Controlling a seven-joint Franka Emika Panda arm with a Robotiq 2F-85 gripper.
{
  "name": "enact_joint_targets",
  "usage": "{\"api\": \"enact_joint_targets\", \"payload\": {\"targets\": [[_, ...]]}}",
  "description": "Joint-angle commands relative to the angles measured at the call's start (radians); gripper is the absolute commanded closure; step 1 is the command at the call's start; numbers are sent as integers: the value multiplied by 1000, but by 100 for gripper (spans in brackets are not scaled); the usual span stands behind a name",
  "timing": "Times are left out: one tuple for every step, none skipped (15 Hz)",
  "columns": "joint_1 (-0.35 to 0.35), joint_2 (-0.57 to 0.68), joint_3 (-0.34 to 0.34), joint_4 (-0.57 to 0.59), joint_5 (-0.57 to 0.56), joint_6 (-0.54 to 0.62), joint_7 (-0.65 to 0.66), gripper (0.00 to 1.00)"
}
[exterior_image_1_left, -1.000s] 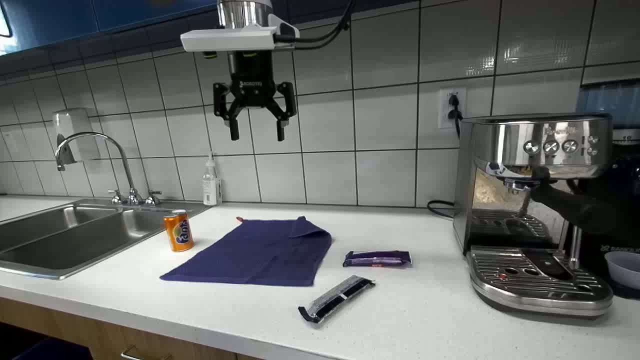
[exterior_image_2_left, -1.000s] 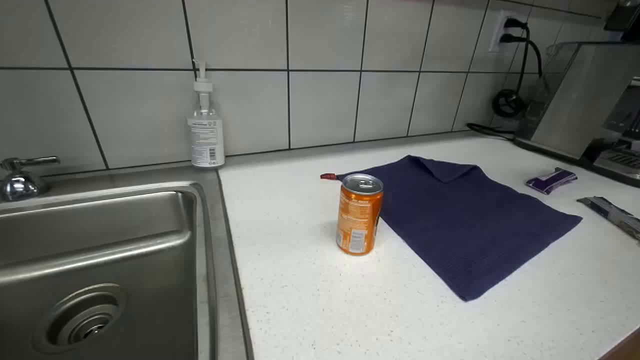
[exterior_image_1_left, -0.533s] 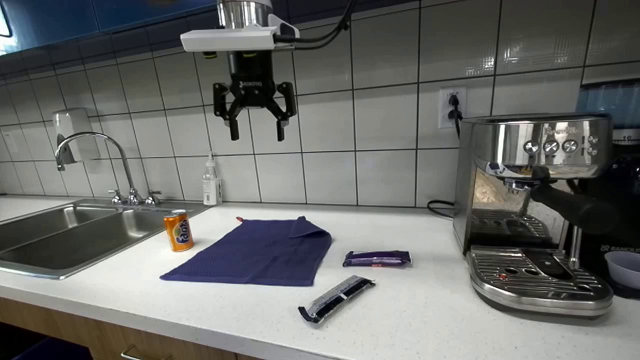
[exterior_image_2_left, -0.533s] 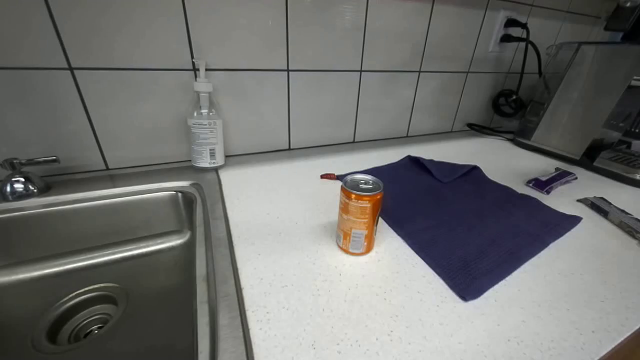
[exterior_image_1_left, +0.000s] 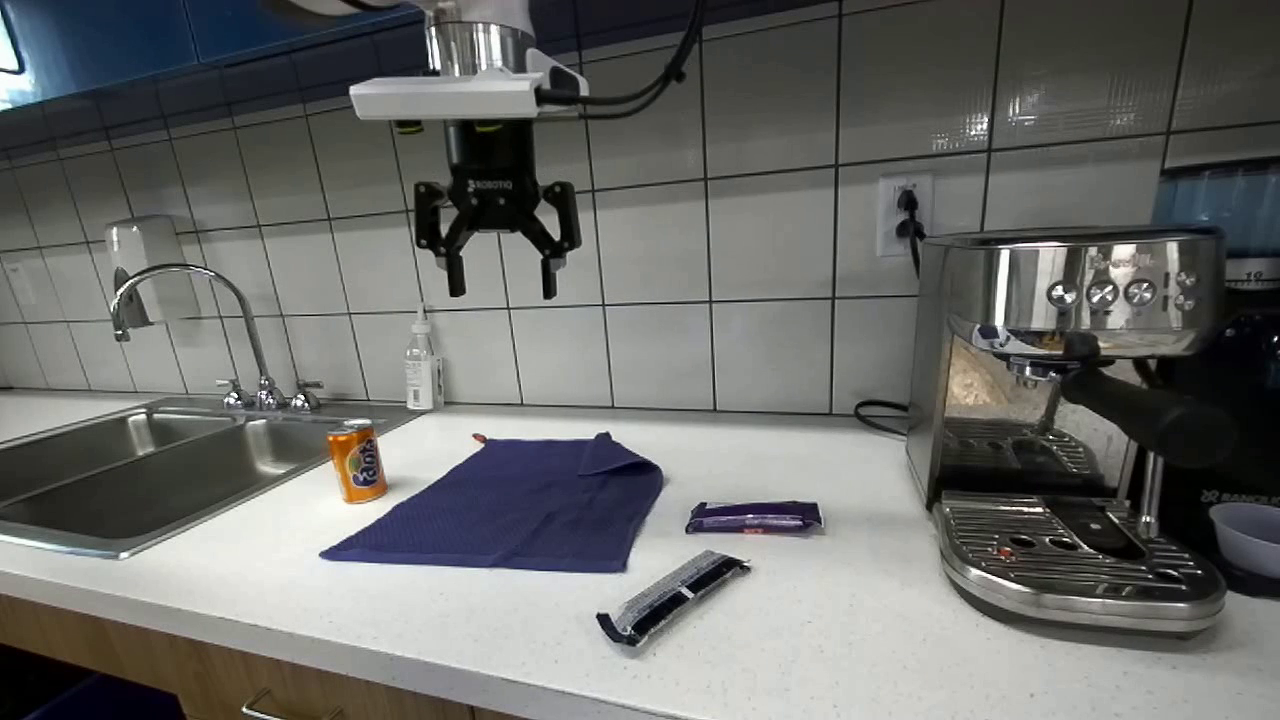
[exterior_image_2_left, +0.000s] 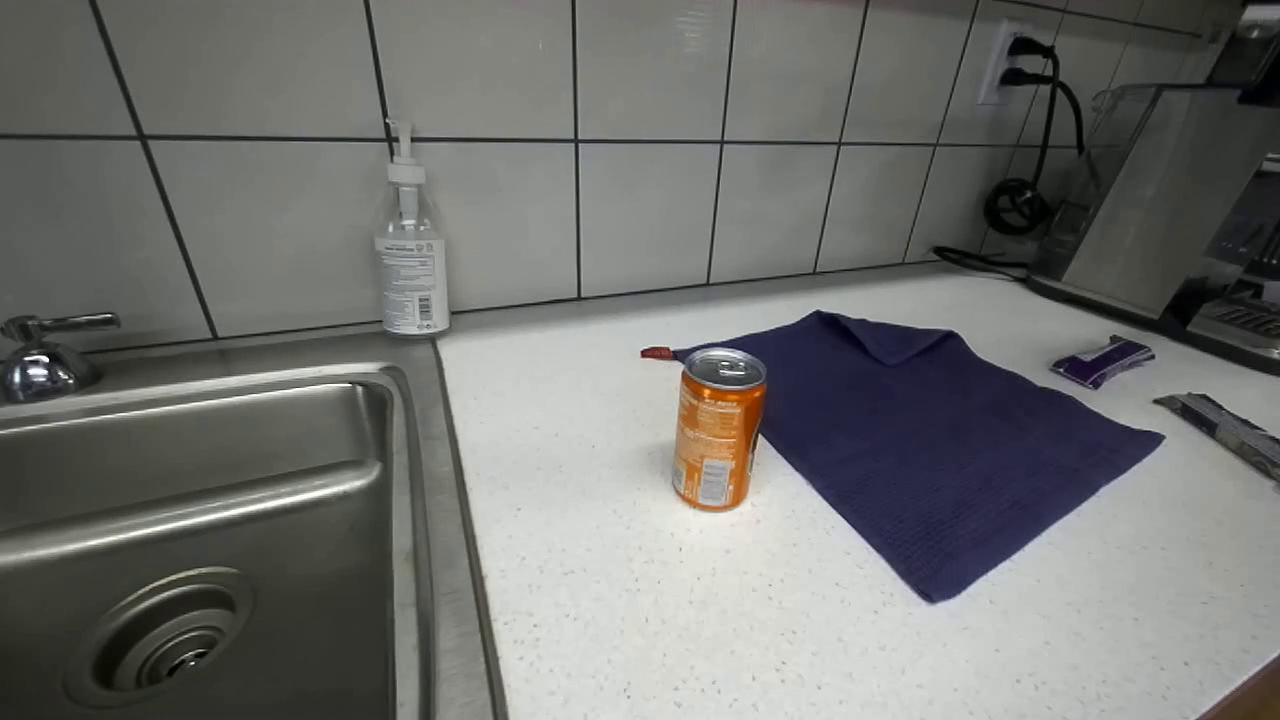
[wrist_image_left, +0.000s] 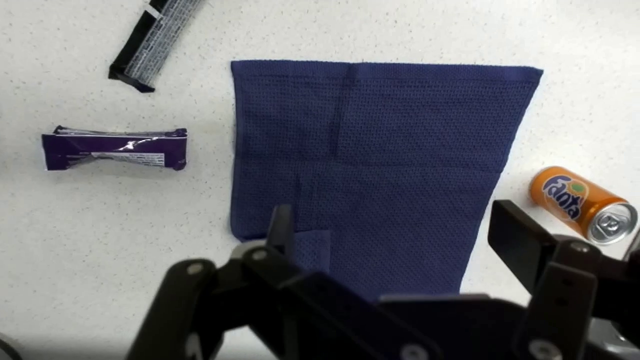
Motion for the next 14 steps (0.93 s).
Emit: {"api": "enact_joint_targets", "payload": {"targets": [[-7,-27,45,-85,-3,33,-15,0],[-1,-28,46,-103,17,26,-34,0],[0,-26,52,-125,17,40,-33,0],[3,-23,53,-140,26,46,-35,0],[3,-17,55,-155,31,61,-32,0],[4,-9,54,-167,42,74,-32,0],[5,-2,53,-176,52,88,-30,0],[5,9,51,-184,66,102,-31,0],[5,24,50,-187,79,115,-31,0],[5,37,49,-190,88,130,-31,0],[4,56,49,-189,100,148,-27,0],[4,74,48,-187,116,162,-26,0],[3,97,47,-181,135,178,-22,0],[2,121,46,-174,157,190,-21,0]]}}
